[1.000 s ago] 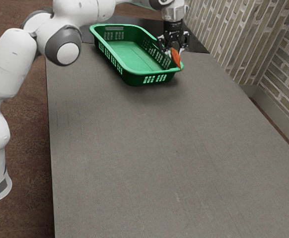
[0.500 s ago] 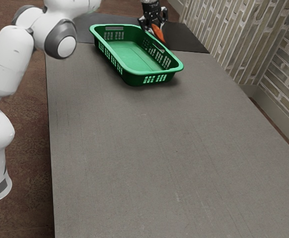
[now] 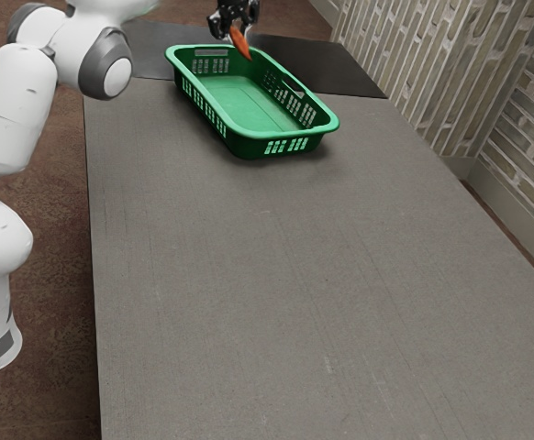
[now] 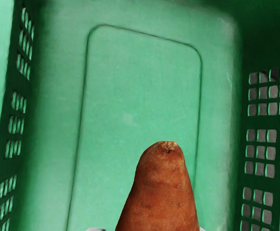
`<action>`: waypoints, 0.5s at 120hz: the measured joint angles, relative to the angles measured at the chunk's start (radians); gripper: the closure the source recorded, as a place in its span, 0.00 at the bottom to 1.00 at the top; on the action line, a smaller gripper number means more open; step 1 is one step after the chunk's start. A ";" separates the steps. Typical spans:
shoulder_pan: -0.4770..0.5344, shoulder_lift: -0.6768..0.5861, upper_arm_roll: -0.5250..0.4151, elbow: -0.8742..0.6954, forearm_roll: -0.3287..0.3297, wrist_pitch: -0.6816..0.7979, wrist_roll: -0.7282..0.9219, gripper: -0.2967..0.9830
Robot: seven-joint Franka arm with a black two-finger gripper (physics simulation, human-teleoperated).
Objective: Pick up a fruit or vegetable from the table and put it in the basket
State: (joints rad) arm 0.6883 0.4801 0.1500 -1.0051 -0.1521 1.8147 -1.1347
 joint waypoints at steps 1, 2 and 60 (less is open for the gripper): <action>0.000 0.000 0.003 0.000 0.006 -0.006 0.000 0.65; 0.000 0.000 0.005 0.000 0.013 -0.012 0.000 0.65; -0.014 0.004 0.030 -0.049 0.061 -0.035 -0.007 0.65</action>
State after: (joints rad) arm 0.6743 0.4836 0.1803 -1.0537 -0.0913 1.7799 -1.1414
